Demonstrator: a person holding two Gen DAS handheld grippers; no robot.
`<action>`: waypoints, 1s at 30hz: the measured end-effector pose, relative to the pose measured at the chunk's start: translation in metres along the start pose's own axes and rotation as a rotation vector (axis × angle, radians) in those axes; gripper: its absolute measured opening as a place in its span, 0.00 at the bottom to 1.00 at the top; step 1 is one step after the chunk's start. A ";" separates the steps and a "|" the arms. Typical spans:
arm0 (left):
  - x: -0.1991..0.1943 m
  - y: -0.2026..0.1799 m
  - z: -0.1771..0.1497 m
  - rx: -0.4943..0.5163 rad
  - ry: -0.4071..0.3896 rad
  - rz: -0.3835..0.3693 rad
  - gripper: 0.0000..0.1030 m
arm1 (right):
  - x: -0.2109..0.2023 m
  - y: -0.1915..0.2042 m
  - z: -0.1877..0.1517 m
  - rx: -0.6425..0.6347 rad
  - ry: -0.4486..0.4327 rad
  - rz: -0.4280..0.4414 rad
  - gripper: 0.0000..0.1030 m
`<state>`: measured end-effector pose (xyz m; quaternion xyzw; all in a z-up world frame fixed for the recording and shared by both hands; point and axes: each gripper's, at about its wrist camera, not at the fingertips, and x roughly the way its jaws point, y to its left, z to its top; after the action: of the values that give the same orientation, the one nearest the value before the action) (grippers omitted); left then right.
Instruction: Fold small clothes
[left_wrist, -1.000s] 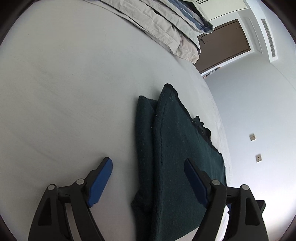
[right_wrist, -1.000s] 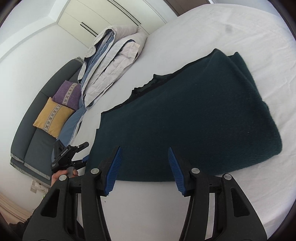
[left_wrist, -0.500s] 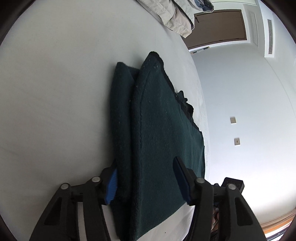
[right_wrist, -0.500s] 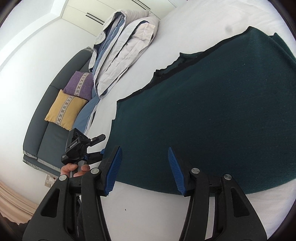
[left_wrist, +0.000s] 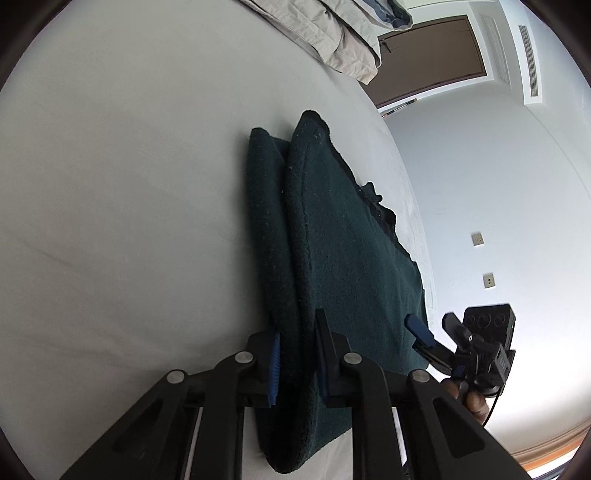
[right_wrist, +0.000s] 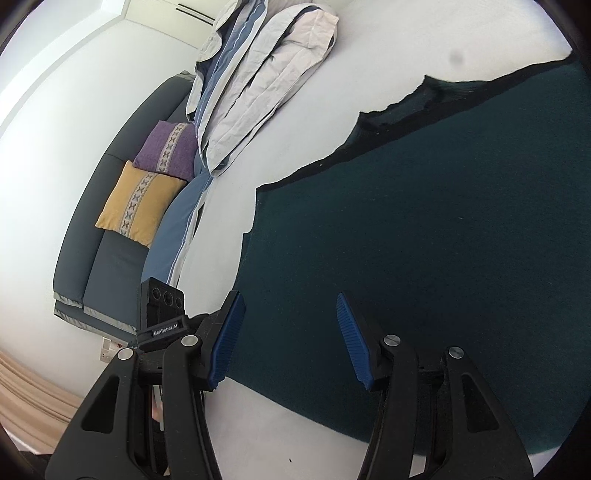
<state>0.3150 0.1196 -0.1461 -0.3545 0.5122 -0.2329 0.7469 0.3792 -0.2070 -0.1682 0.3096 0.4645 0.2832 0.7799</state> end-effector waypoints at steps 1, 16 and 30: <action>0.000 -0.002 -0.001 0.012 -0.004 0.010 0.16 | 0.011 0.001 0.004 0.006 0.019 -0.005 0.50; -0.002 -0.078 0.003 0.163 -0.015 0.042 0.14 | 0.016 -0.043 0.034 0.171 -0.035 0.070 0.49; 0.144 -0.248 -0.034 0.416 0.113 -0.011 0.14 | -0.091 -0.156 0.076 0.355 -0.099 0.179 0.66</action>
<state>0.3399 -0.1517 -0.0498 -0.1818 0.4924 -0.3572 0.7726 0.4343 -0.3907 -0.2058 0.4955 0.4391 0.2495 0.7067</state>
